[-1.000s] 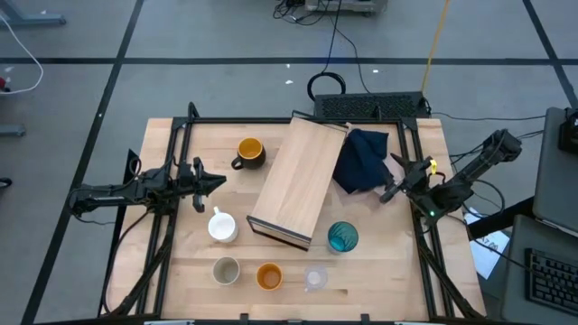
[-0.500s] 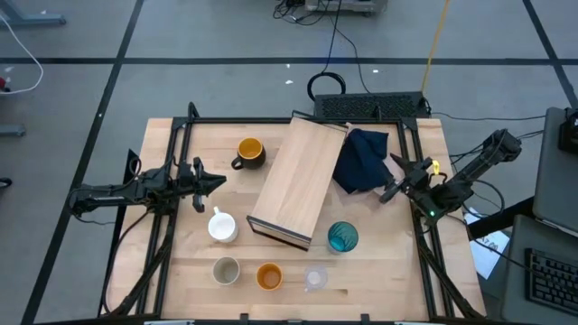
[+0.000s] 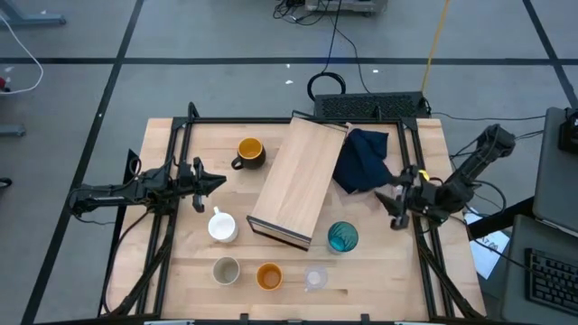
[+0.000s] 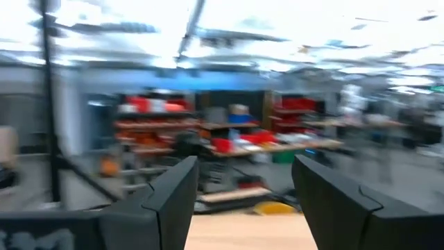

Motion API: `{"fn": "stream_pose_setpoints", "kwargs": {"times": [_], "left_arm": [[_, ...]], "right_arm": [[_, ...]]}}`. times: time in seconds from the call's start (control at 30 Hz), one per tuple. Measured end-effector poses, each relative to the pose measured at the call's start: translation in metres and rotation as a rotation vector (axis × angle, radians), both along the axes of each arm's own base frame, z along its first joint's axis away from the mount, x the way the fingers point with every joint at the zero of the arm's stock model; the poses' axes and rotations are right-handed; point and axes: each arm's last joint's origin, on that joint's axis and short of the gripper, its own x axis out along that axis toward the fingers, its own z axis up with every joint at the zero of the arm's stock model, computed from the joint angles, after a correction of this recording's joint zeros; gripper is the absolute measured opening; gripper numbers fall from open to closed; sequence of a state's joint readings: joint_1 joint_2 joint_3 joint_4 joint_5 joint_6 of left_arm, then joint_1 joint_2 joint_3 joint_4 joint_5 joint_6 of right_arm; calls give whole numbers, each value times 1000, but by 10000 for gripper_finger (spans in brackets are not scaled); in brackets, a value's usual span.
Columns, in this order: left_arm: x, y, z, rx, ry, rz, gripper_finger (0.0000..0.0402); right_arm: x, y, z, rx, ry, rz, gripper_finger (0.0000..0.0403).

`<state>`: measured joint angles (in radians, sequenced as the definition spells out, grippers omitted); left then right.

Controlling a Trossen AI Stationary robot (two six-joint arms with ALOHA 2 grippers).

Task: Stack small to large cups/mugs on shelf
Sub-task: Put the blue cup on the shelf

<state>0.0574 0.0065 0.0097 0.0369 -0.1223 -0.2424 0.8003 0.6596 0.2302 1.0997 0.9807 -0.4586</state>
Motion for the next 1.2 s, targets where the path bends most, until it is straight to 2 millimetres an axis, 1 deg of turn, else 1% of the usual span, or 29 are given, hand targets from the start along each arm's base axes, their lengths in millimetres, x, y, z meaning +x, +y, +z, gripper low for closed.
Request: {"fn": "stream_pose_setpoints", "kwargs": {"times": [0.1, 0.33, 0.4, 0.5, 0.63, 0.77, 0.87, 0.93, 1.03, 1.2], "left_arm": [[0, 0, 0, 0, -3, 0, 37], [0, 0, 0, 0, -6, 0, 37], [0, 0, 0, 0, -6, 0, 37], [0, 0, 0, 0, -6, 0, 37], [0, 0, 0, 0, -7, 0, 37], [0, 0, 1, -1, -7, 0, 37], [0, 0, 1, 1, -7, 0, 37], [0, 0, 1, 2, -7, 0, 37], [0, 0, 1, 2, -7, 0, 37], [0, 0, 1, 3, -6, 0, 37]], "right_arm": [[1, 5, -3, -27, 4, 82, 224], [2, 6, -5, -14, 19, 94, 224], [3, 7, -1, -16, 18, 92, 224], [8, 12, 17, -58, 68, 95, 224], [19, 24, 47, -112, 256, 121, 224], [27, 27, 76, -59, 434, 116, 224], [34, 29, 88, 2, 527, 122, 224], [41, 30, 90, 47, 578, 151, 224], [54, 31, 89, 111, 644, 202, 224], [79, 27, 74, 187, 781, 247, 224]]}}
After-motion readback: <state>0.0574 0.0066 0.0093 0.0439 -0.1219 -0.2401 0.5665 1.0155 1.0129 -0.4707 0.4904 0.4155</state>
